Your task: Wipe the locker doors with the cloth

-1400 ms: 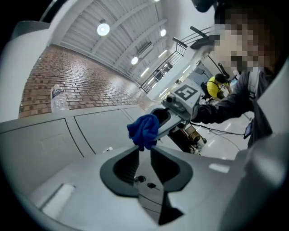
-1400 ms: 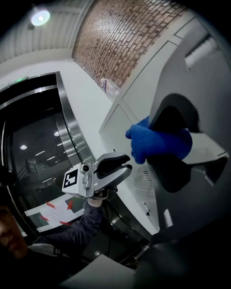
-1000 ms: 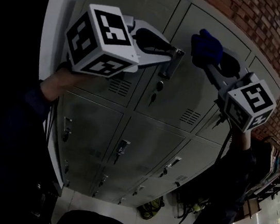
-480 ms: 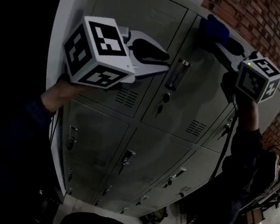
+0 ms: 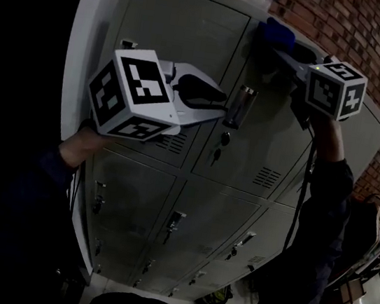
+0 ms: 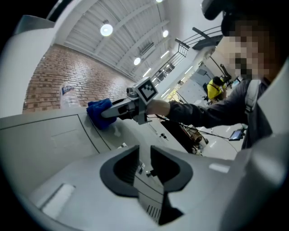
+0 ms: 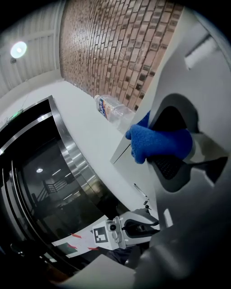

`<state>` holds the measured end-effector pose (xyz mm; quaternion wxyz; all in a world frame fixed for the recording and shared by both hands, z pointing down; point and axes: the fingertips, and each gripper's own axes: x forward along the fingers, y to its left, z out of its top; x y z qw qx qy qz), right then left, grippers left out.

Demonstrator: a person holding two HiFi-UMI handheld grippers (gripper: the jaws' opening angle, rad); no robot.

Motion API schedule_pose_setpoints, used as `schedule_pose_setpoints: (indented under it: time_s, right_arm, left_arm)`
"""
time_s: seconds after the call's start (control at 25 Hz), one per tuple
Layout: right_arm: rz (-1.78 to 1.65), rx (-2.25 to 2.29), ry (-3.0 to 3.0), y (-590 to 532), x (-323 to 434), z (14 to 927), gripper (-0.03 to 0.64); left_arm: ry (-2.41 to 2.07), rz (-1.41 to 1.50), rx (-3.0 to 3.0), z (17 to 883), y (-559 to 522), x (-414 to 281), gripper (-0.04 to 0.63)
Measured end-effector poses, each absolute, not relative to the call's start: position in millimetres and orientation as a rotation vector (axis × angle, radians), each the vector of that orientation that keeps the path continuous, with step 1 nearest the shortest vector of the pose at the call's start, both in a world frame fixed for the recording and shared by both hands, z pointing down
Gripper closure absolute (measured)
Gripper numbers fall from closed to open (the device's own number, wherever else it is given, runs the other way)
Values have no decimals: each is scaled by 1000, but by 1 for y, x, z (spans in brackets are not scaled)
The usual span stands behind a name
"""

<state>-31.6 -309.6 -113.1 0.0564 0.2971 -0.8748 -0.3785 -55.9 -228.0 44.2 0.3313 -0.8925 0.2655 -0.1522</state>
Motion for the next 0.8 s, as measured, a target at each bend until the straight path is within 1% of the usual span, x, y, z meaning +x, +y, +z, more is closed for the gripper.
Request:
schedule_pose_setpoints:
  time_s: [0.4, 0.8]
  right_arm:
    - [-1140, 1027, -2556, -320, 17, -113, 494]
    - [-1057, 1199, -2529, -335, 101, -112, 494]
  left_arm:
    - [643, -375, -2340, 40, -241, -34, 540]
    - [548, -363, -2359, 41, -256, 6, 539]
